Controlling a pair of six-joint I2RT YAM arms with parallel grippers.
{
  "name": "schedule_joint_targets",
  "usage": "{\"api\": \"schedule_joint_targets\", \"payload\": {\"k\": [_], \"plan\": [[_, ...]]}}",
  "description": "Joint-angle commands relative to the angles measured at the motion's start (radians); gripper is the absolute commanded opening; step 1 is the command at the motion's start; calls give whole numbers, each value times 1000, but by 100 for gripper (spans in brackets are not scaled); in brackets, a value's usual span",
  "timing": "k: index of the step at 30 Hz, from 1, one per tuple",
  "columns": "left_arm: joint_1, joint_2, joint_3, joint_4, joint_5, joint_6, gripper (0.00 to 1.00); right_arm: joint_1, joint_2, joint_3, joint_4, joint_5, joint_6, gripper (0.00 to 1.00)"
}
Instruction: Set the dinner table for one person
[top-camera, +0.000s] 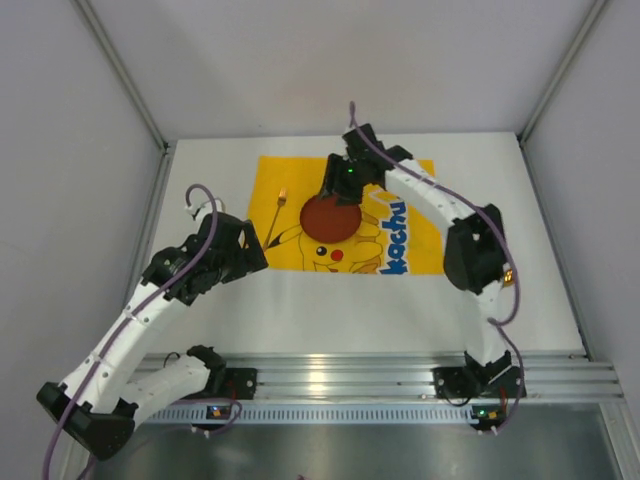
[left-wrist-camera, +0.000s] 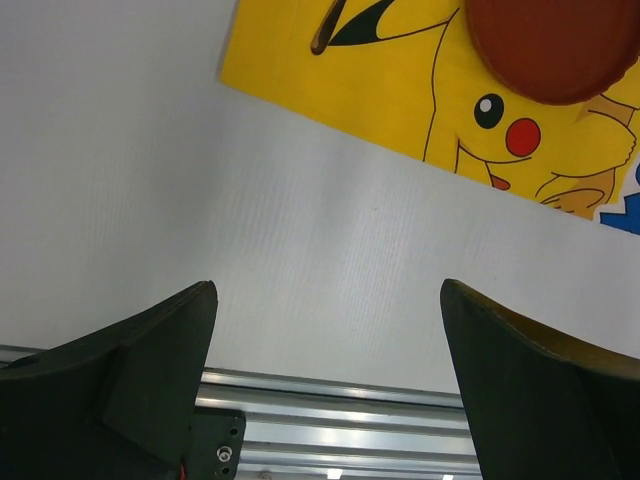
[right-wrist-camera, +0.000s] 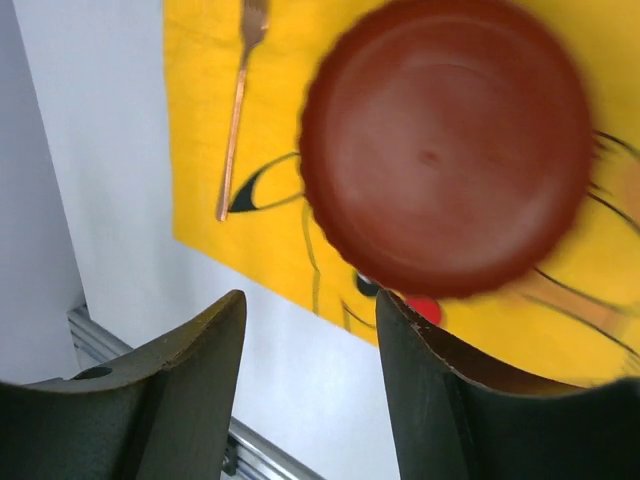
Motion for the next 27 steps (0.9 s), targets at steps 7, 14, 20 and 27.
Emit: {"api": "schedule_joint_targets", "payload": {"k": [7,14,20,27], "plan": [[-1,134,-58,286,206,120,97,-613,-783,-866,-31,154,-77,49],[-1,298,-23,362,326,164,96,-957,-906,-1034,-227,339,-222,51],[-2,350,13,363,383,185,95,-1045,-796,-1112,-191,344,-223,45],[-1,356,26,339,374,196,95,-1059,-713,-1098,-146,378,-211,47]]}}
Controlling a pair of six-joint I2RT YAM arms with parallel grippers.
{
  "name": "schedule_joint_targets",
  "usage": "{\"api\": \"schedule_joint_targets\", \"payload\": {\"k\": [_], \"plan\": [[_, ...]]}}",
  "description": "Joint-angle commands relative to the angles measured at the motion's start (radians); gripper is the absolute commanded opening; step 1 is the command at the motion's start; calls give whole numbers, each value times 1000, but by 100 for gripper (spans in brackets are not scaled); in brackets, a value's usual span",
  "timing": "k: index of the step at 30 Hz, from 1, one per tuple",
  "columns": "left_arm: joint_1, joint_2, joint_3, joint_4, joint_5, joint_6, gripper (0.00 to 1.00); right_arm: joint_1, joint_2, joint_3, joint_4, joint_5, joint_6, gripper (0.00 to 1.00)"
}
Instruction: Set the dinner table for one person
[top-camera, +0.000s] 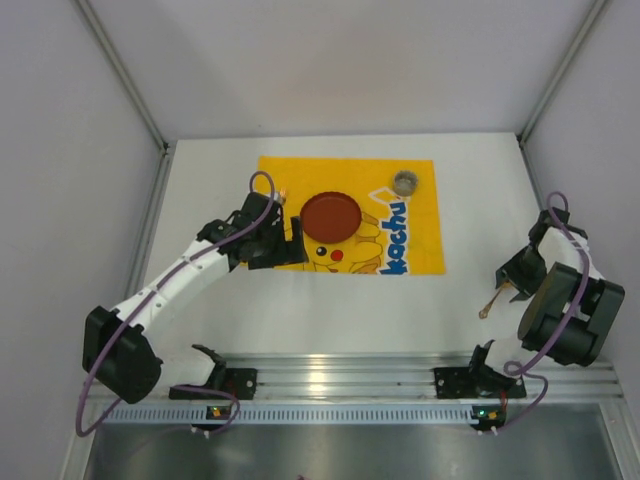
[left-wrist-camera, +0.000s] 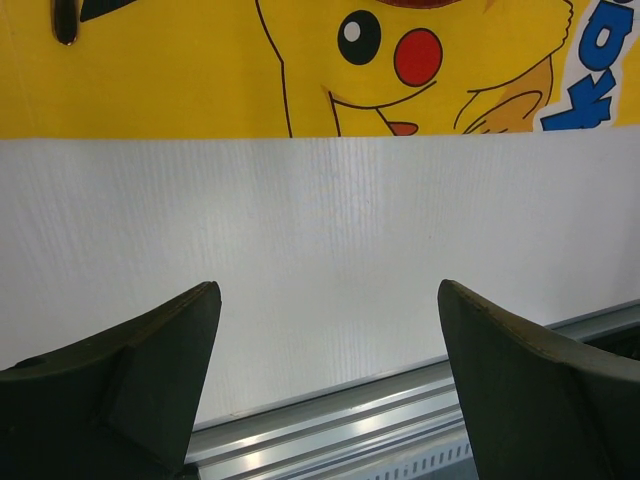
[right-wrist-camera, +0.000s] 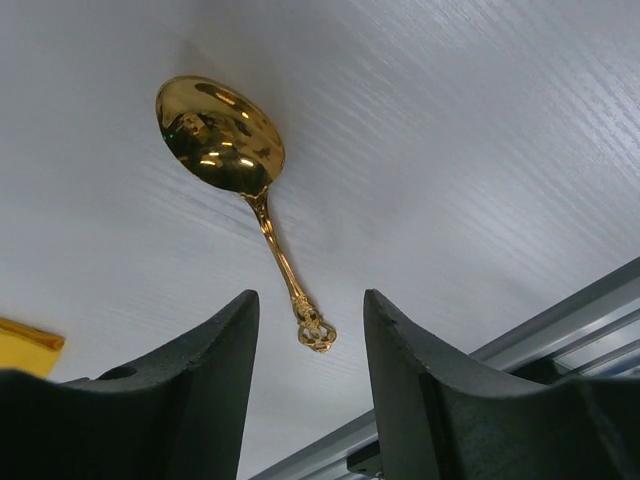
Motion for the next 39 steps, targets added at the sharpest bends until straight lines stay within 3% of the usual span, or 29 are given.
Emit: {"api": "schedule_joint_targets", "payload": {"k": [1,6,9,17,27,33,39], "plan": [[-1,7,48,9,5,19,95,-16,27,4,45,36,-14,47],[-1,40,72,8,2,-3,95,-18,103,-38,121,16,-14,46],[-2,74,100,2,-2,-15,95,-18,156,-47,156,14,-23,40],[-1,132,127,5,-25,-42,95,-4,251,-7,167,-6,-40,0],[-2,215,176,11,-17,-39,95,42,186,22,131,-16,-30,0],[-1,234,204,20,-15,-24,95,142,83,215,0,-1,13,0],[-1,194,226,-7,-61,-6,95,373,63,481,-104,19,66,0]]}}
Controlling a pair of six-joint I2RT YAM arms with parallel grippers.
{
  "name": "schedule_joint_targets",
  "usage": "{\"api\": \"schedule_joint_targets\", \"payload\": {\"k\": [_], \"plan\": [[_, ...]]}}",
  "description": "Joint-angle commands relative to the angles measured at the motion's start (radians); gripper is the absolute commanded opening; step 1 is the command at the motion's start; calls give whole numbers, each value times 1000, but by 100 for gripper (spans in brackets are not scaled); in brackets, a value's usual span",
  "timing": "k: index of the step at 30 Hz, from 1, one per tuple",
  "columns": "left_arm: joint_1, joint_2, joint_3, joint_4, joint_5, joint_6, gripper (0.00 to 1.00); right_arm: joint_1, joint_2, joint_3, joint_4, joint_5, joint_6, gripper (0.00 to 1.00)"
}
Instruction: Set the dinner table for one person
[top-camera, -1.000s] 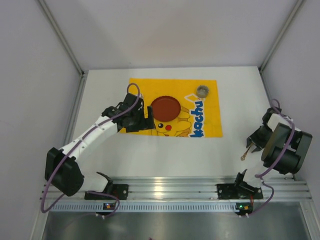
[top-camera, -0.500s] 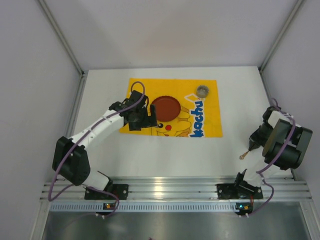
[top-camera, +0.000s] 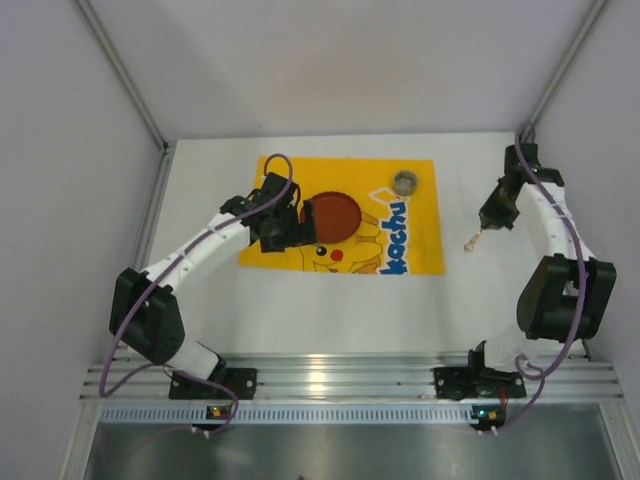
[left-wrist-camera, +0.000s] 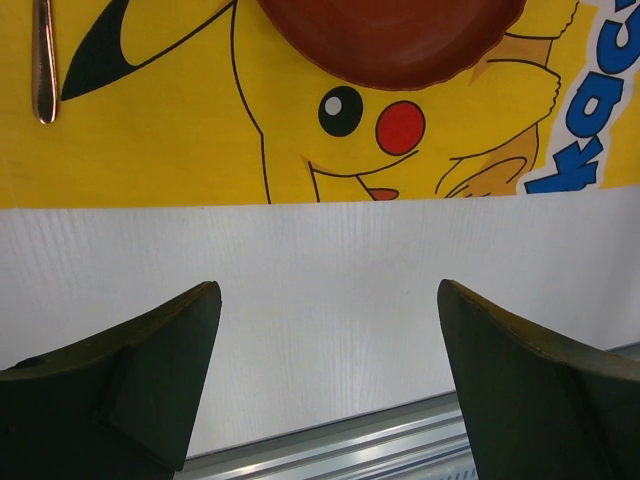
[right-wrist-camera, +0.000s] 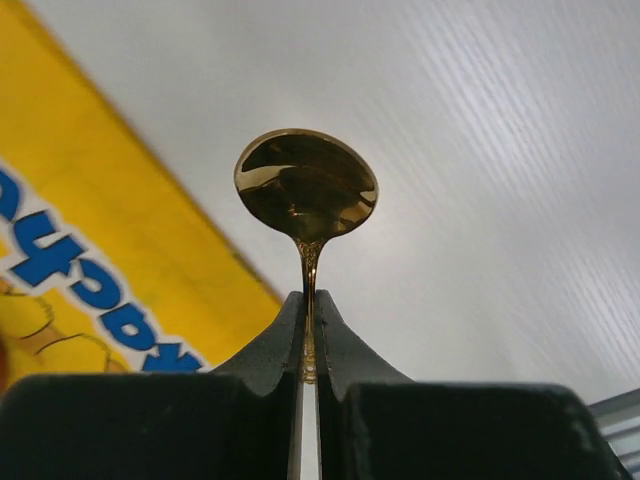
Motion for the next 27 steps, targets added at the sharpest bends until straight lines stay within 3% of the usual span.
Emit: {"api": "schedule_joint_targets", "payload": {"k": [1,7,13,20,27], "plan": [[-1,-47,33,-14,-69,22,95,174,-48,146,-79,6,59,0],[2,-190,-56,-48,-154,19,95,476,76,298,-71,-23,99,0],[7,-349,-148,-88,-201,-21,96,632,306,462,-86,-2,82,0],[7,-492,-194,-151,-255,-67,96,667,539,602,-112,89,10,0],[8,-549,-200,-220,-318,-81,97,664,642,702,-129,129,-52,0]]}}
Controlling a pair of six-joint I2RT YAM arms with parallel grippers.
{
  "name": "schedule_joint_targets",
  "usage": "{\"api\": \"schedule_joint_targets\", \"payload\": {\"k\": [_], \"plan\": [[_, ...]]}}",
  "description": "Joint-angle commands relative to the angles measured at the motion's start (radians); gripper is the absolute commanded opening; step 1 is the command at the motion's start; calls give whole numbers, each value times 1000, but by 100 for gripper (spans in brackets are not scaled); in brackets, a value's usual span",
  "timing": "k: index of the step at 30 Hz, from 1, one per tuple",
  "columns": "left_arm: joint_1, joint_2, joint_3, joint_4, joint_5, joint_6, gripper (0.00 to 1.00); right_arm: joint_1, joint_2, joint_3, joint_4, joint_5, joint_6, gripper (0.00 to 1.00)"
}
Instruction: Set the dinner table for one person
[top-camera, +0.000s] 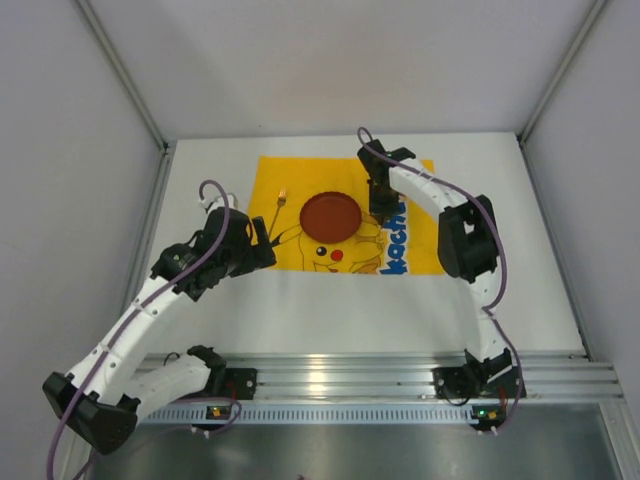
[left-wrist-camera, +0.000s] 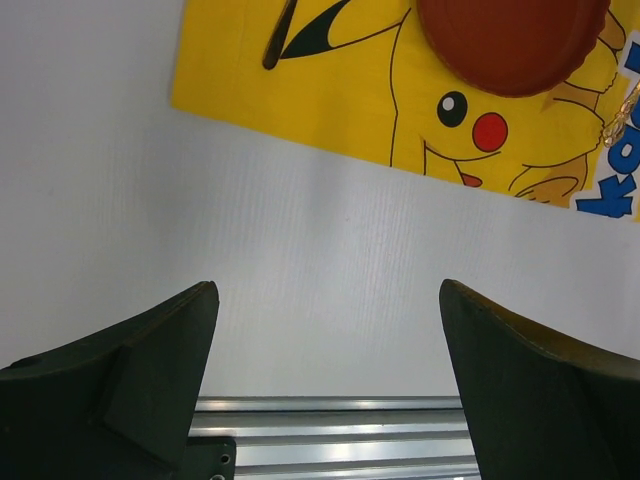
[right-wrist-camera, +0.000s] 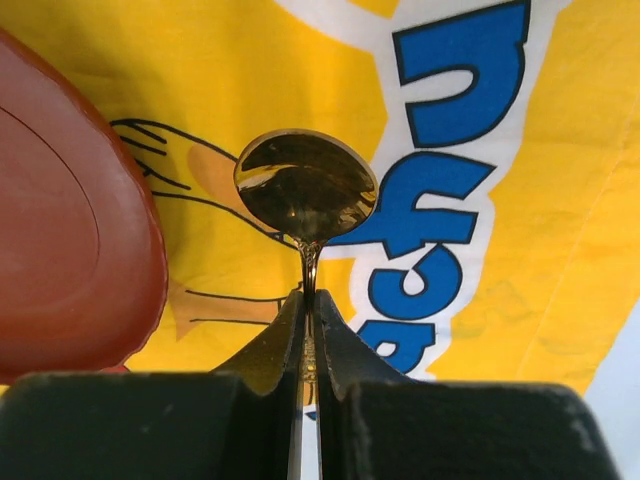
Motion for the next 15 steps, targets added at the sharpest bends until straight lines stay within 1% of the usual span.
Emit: {"api": "schedule_joint_targets", "payload": {"k": [1,7,8,10,13,14,15], "plan": [[5,-30,-6,-49,-72,-23,97,-1,19,83,-21,46,-49,0],[7,-30,-18,-55,-102,-52,98,-1,76,111,-25,43,-65,0],[7,-27,-20,-56,-107,-55,98,-3,82,115,-24,44,-68,6],[8,-19,-20,-47,-108,-56,98,-3,91,125,-24,46,-70,10],[11,5,-9,-38,-113,-50,98,-6,96,143,-25,46,-75,19],[11,22,-6,-32,-115,-47,98,-7,96,149,-25,48,-76,25],[13,31,4,-30,-116,-37,98,-9,91,158,-27,46,-76,29]]}}
